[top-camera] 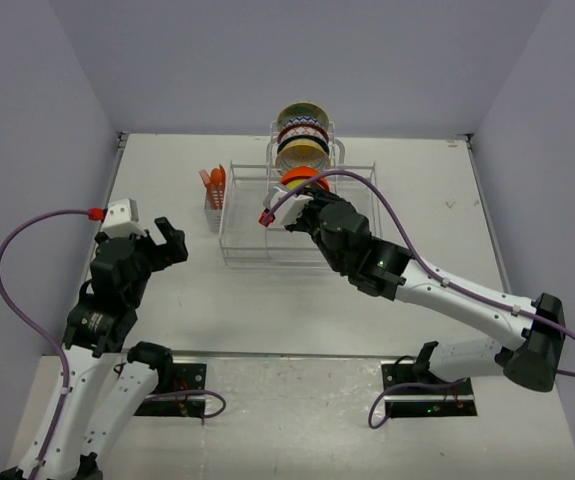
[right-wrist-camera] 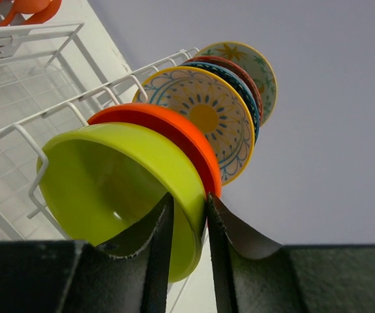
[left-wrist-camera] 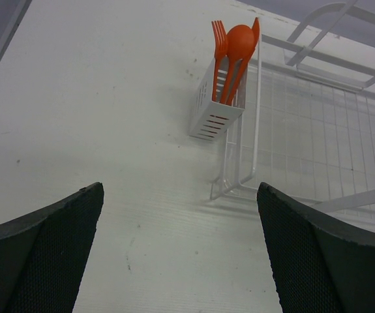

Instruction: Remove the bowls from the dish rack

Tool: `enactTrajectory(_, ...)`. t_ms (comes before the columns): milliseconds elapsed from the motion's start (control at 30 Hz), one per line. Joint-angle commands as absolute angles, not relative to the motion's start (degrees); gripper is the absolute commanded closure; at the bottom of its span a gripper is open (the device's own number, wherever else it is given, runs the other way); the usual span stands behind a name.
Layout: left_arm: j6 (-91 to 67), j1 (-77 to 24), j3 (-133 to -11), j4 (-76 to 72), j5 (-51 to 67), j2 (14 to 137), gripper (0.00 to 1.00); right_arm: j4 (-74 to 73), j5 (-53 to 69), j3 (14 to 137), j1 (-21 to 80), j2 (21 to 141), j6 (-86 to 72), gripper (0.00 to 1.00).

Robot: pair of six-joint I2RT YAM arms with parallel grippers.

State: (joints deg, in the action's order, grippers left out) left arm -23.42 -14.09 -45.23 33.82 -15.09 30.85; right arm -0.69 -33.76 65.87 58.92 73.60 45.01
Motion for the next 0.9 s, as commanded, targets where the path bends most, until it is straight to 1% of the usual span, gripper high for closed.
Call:
enactTrajectory(0,-22.9,-14.7,-45.2,31.4,-14.6,31.2,0.0,3.8,-34.3,63.6,58.8,72.8,46.2,0.73)
enactTrajectory(67,-22.9,-14.7,-45.1,31.4,-14.4,31.3,0.0,4.6,-34.4,62.9,58.8,72.3,46.4,0.74)
enactTrajectory(100,-22.9,-14.7,-45.1,31.4,-14.4,31.4,0.0,4.7,-34.4,62.8,58.8,72.1,46.4,0.76)
enactTrajectory(167,-22.9,-14.7,-45.2,31.4,-14.3,31.6,0.0,5.4,-34.5,62.5,58.8,71.8,46.6,0.78)
enactTrajectory(267,-22.9,-14.7,-45.2,31.5,-14.3,31.5,0.0,6.1,-34.6,62.1,58.8,71.6,46.9,0.83)
enactTrajectory(300,-22.9,-14.7,-45.2,31.5,-14.3,31.6,0.0,6.8,-34.9,62.0,58.8,71.6,47.5,0.87)
enactTrajectory(467,-22.9,-14.7,-45.1,31.4,-14.3,31.5,0.0,7.9,-35.2,61.3,58.8,71.5,48.0,0.93)
enactTrajectory(533,-22.9,-14.7,-45.1,31.5,-14.3,31.5,0.0,8.2,-35.6,61.1,58.8,71.5,48.1,0.98)
enactTrajectory(600,-22.9,-14.8,-45.2,31.4,-14.4,31.5,0.0,8.1,-35.9,61.0,58.8,71.5,48.0,1.0)
enactTrajectory(867,-22.9,-14.8,-45.1,31.4,-14.4,31.6,0.0,11.4,-36.5,59.6,59.4,69.9,49.9,1.0)
